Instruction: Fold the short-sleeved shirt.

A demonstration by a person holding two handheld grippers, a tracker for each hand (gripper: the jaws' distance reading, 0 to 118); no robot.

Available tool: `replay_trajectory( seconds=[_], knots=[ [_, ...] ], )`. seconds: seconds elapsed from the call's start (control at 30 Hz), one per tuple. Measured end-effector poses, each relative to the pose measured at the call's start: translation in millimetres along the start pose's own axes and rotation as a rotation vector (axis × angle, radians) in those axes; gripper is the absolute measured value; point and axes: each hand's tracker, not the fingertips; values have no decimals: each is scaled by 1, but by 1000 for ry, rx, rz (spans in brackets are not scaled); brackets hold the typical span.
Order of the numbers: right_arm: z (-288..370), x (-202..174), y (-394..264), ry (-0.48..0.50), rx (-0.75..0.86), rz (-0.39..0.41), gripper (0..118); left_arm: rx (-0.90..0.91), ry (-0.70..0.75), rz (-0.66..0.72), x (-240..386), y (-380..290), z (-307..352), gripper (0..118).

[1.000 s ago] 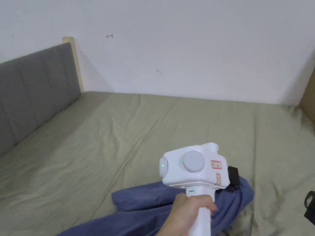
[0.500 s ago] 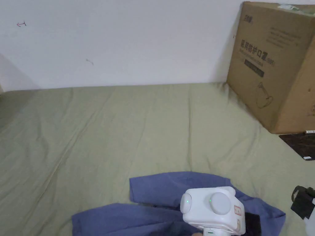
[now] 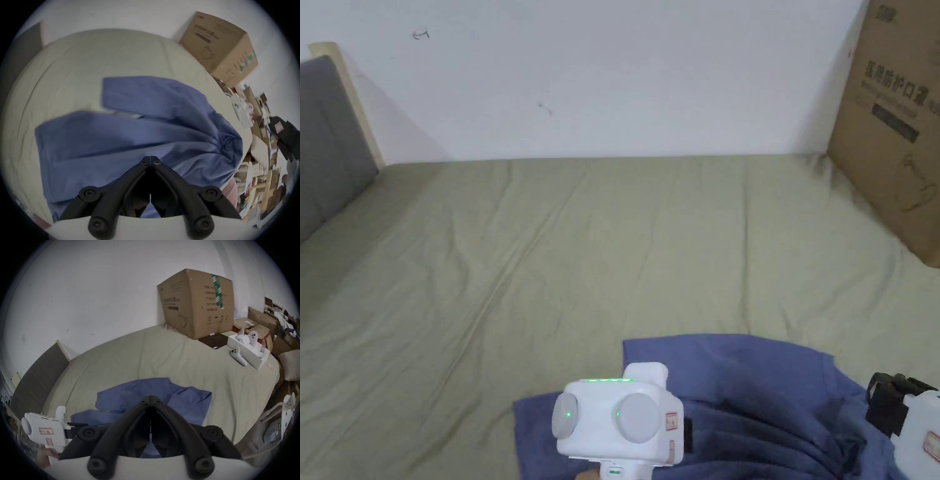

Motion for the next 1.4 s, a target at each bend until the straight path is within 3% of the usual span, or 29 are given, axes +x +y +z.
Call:
replay_trajectory(
  seconds=[0.1, 0.13, 0.2, 0.23, 0.27, 0.3, 0.47, 0.5, 0.6, 0.77, 0.9, 0.97, 1.0, 1.07, 1.1, 1.13, 1.17, 1.27, 1.4],
  knots=[
    [-10, -14, -5, 8, -19, 39, 0, 80, 52, 87, -43, 4, 21, 0],
    [-13, -18, -6, 15, -26, 50, 0, 105, 97, 99, -54, 12, 31, 8],
    [-17, -29, -8, 31, -45, 69, 0, 140, 168, 81, -80, 27, 46, 41],
    [-19, -33, -9, 38, -49, 77, 0, 155, 202, 81, -96, 36, 50, 75],
    [-21, -35, -11, 41, -54, 88, 0, 160, 218, 107, -109, 46, 51, 93],
    [-24, -38, -12, 43, -60, 95, 0, 152, 247, 148, -123, 52, 47, 99],
    [-41, -38, -20, 50, -116, 109, 0, -30, 220, 268, -183, 66, -3, 94],
    [-43, -38, -20, 54, -123, 108, 0, -75, 217, 263, -188, 63, -15, 94],
    [-46, -39, -20, 48, -136, 116, 0, 24, 307, 156, -167, 49, -12, 90],
    [-55, -33, -20, 54, -154, 106, 0, 68, 320, 98, -155, 43, 4, 5],
    [-67, -30, -7, 117, -187, 107, 0, 93, 269, 154, -152, 43, 25, 4],
    [-80, -33, 5, 114, -202, 124, 9, 127, 254, 125, -145, 47, 40, 4],
    [-85, -38, 8, 98, -178, 151, 24, 141, 236, 118, -143, 48, 46, 4],
    [-108, -42, 21, 110, -181, 186, 77, 170, 216, 122, -138, 51, 57, 4],
    [-127, -44, 28, 136, -212, 196, 96, 177, 212, 122, -138, 53, 62, 4],
    [-151, -45, 35, 172, -248, 215, 101, 190, 203, 122, -138, 54, 66, 4],
    [-174, -47, 41, 186, -265, 244, 101, 197, 198, 126, -138, 55, 69, 4],
    [-240, -61, 49, 87, -348, 360, 101, 209, 181, 138, -139, 58, 72, 5],
    [-317, -63, 39, 104, -531, 412, 95, 197, 180, 128, -139, 61, 67, 5]
  ],
)
